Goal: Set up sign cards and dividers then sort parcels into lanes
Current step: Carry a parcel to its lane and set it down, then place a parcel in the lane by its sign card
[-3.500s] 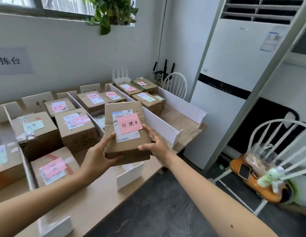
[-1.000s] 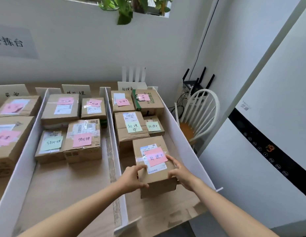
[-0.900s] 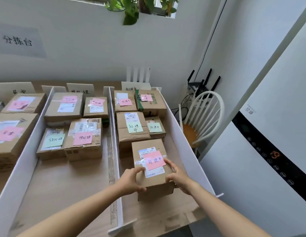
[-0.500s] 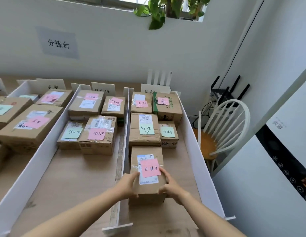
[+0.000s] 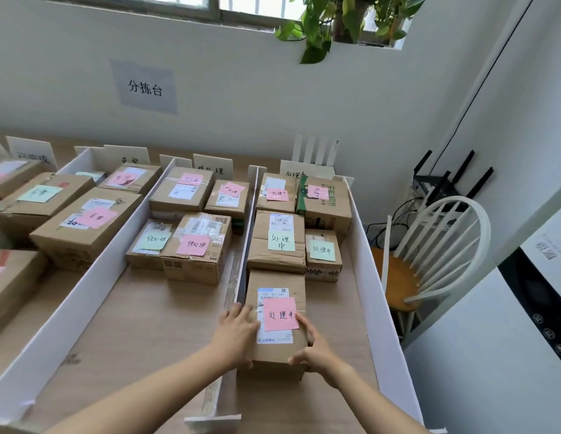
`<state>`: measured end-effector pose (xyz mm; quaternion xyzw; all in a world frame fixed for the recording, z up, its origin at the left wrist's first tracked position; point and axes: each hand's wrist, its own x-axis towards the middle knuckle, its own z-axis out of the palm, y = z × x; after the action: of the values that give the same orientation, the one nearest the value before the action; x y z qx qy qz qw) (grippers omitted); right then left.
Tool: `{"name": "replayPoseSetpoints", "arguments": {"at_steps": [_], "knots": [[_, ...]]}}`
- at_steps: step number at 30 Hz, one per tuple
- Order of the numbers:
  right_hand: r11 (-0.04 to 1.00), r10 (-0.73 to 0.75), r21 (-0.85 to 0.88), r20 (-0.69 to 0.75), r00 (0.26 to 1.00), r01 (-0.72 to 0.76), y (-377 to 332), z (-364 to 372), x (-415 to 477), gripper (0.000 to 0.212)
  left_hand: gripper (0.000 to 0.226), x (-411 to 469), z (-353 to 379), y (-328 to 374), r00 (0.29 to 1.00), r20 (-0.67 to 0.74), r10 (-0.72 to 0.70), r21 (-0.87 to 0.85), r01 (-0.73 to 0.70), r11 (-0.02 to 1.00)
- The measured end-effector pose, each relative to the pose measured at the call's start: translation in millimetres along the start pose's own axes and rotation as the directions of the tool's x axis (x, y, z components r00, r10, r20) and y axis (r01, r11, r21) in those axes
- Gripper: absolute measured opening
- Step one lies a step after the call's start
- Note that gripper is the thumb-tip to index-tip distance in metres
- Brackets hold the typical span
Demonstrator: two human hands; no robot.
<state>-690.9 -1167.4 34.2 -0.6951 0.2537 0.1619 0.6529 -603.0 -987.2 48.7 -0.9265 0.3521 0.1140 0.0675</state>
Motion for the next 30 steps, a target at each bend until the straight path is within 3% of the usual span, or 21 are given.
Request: {"name": "replayPoseSetpoints", "arguments": {"at_steps": [18, 24, 30], "knots": [[0.999, -0.022, -0.028, -0.009, 1.000, 0.022, 0.4, 5.6, 3.8, 0.096, 0.083, 2.8, 2.7, -11.8, 0.999, 0.046, 0.014, 0.028, -0.015, 1.000], [0.963, 0.053, -0.264, 0.005, 0.999, -0.050, -5.4, 2.7, 9.0, 0.092, 0.082, 3.9, 3.4, -12.7, 0.999, 0.055, 0.005, -0.016, -0.004, 1.000], [0.808, 0.149, -0.580, 0.034, 0.988, -0.102, -35.1, 10.6, 11.9, 0.089, 0.082, 4.5, 1.2, -9.1, 0.999, 0.054, -0.003, 0.008, 0.002, 1.000]]}}
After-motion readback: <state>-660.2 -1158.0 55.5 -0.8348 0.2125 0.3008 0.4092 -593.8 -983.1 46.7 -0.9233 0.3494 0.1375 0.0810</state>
